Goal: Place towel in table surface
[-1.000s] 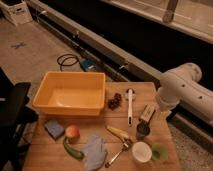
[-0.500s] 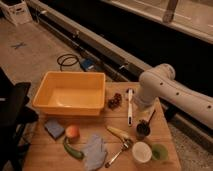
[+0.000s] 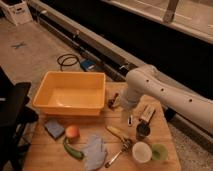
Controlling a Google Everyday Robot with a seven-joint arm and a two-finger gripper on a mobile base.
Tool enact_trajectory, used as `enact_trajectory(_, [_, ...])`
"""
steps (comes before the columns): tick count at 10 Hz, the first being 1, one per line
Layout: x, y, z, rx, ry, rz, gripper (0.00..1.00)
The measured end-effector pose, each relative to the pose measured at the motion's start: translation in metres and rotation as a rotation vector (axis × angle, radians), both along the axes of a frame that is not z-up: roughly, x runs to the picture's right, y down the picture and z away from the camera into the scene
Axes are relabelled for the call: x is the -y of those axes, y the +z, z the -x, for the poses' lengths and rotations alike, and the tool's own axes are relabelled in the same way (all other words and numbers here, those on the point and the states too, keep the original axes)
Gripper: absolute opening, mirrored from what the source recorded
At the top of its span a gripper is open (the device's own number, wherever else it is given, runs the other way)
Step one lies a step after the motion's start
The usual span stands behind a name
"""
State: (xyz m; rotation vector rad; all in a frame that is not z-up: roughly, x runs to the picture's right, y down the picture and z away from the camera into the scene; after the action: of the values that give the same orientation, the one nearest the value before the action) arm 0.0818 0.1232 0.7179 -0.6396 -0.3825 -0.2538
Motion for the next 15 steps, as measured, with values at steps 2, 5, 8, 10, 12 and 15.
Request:
enact_trajectory(2, [0.000, 0.000, 0.002, 0.003, -0.003, 0.000, 0.65])
enact_trajectory(5, [-0.011, 0.001, 0.010, 0.019, -0.051, 0.014, 0.65])
enact_trajectory(8, [-0.047, 0.007, 0.055, 0.091, -0.131, 0.062, 0.65])
enact_trajectory(10, [-0.071, 0.009, 0.068, 0.139, -0.158, 0.099, 0.65])
enact_trajectory(12, [-0.081, 0.011, 0.074, 0.159, -0.173, 0.111, 0.65])
enact_trajectory(15, [-0.104, 0.013, 0.081, 0.198, -0.168, 0.142, 0.65])
